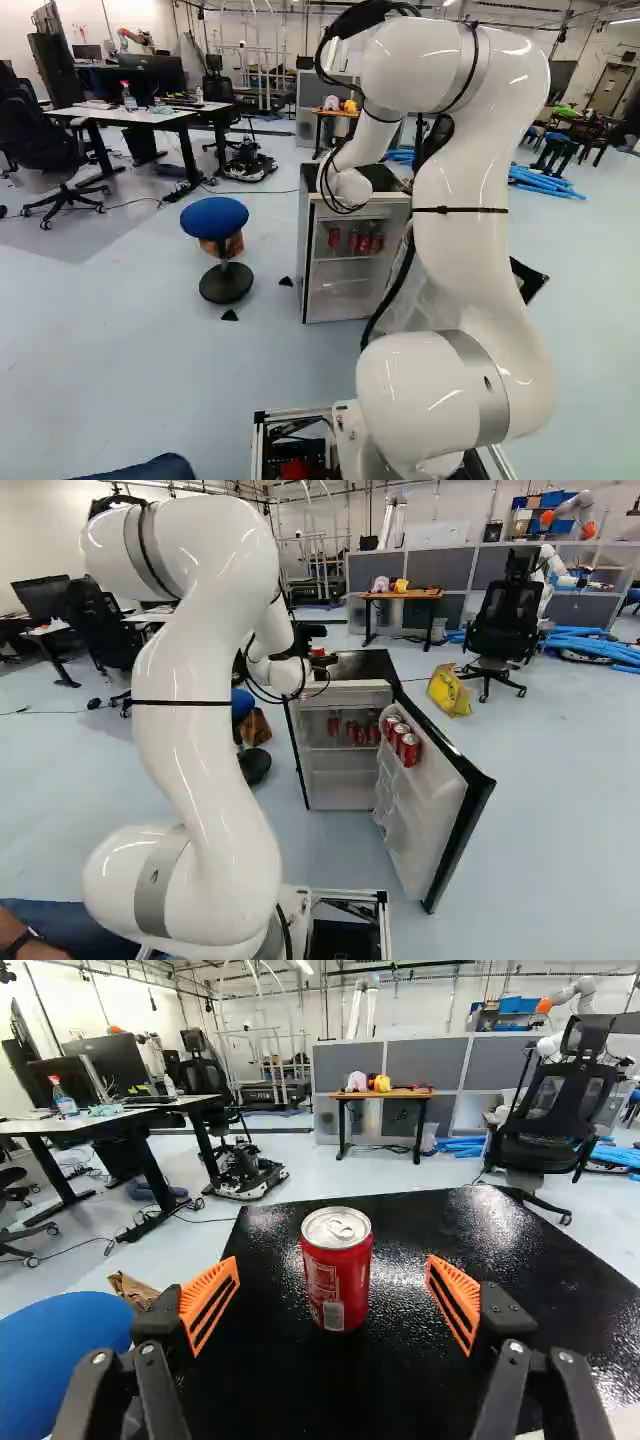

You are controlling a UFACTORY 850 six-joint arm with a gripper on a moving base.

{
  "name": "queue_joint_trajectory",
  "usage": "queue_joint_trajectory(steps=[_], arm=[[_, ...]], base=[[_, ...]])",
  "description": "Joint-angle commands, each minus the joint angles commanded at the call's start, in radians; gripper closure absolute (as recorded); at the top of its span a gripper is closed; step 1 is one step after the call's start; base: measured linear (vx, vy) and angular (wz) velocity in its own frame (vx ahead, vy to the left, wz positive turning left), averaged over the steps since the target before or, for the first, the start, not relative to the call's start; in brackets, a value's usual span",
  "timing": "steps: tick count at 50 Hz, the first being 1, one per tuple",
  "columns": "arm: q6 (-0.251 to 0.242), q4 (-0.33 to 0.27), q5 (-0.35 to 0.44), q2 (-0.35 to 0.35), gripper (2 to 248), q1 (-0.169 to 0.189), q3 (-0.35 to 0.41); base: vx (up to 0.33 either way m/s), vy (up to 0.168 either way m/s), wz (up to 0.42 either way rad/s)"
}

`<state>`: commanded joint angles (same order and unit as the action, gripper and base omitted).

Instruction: Grab a drink from the fridge

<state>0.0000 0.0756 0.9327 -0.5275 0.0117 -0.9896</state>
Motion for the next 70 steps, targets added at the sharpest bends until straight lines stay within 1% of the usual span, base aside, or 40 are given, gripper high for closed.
queue_joint_trajectory(steps=[10, 23, 44, 54, 70], arm=[[0.000, 0.000, 0.000, 0.046, 3, -0.006, 0.060], [0.000, 0.000, 0.000, 0.105, 3, -0.005, 0.135], [0.000, 0.000, -0.008, 0.213, 3, 0.017, 0.250], [0.000, 0.000, -0.047, 0.275, 3, 0.034, 0.299], [0.000, 0.000, -0.146, 0.374, 3, 0.067, 0.371]], base=[[0.000, 0.000, 0.000], [0.000, 0.000, 0.000], [0.000, 0.000, 0.000], [0.000, 0.000, 0.000], [0.000, 0.000, 0.000]])
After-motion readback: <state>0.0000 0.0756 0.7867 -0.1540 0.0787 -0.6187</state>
